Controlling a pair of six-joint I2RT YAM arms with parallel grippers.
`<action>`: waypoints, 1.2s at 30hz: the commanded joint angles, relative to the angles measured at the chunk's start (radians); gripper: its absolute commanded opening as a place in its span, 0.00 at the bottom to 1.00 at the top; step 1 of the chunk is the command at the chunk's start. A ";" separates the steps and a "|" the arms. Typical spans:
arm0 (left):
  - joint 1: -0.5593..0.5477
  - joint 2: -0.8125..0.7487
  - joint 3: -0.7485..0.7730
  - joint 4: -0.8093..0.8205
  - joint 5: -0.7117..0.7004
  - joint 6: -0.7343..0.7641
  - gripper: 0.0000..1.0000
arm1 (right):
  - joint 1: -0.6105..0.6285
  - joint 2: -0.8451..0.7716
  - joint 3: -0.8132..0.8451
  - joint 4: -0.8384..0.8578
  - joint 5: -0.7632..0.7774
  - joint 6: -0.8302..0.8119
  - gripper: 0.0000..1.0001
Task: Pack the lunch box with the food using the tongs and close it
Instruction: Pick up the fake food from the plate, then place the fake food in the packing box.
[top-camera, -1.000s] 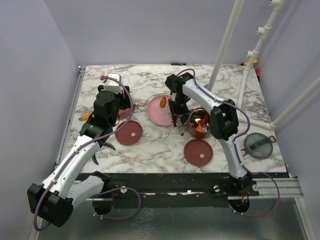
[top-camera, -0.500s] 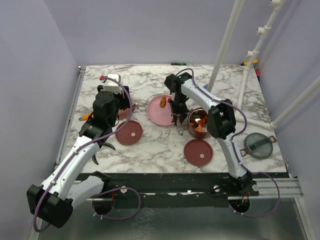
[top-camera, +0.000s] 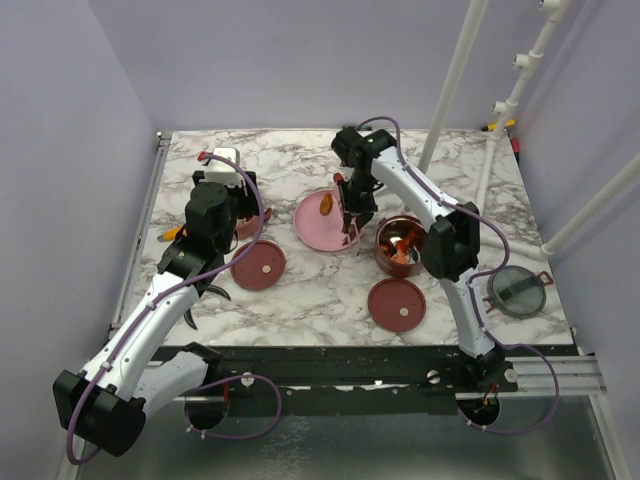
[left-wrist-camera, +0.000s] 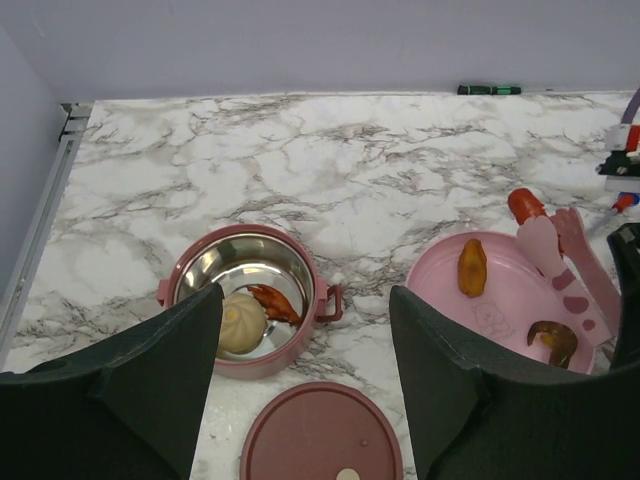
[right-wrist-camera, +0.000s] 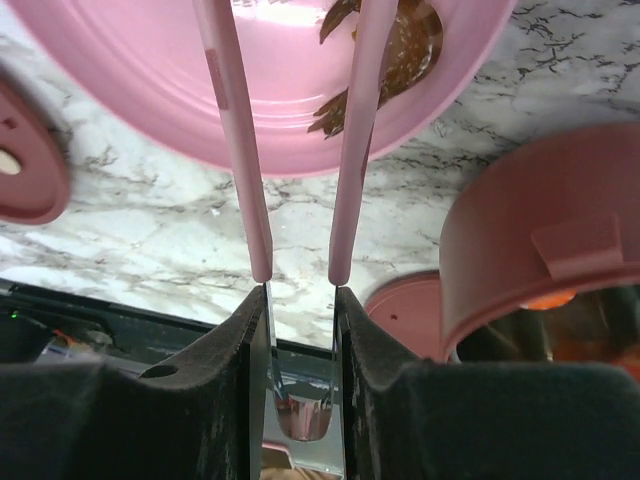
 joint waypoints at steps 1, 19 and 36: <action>-0.003 -0.009 -0.014 0.011 -0.054 -0.005 0.69 | 0.001 -0.124 -0.016 0.040 -0.033 0.019 0.06; 0.148 -0.060 -0.071 0.074 -0.153 -0.093 0.70 | 0.210 -0.014 0.086 0.381 -0.272 0.013 0.07; 0.150 -0.062 -0.081 0.092 -0.116 -0.108 0.70 | 0.239 0.124 0.122 0.542 -0.330 0.012 0.08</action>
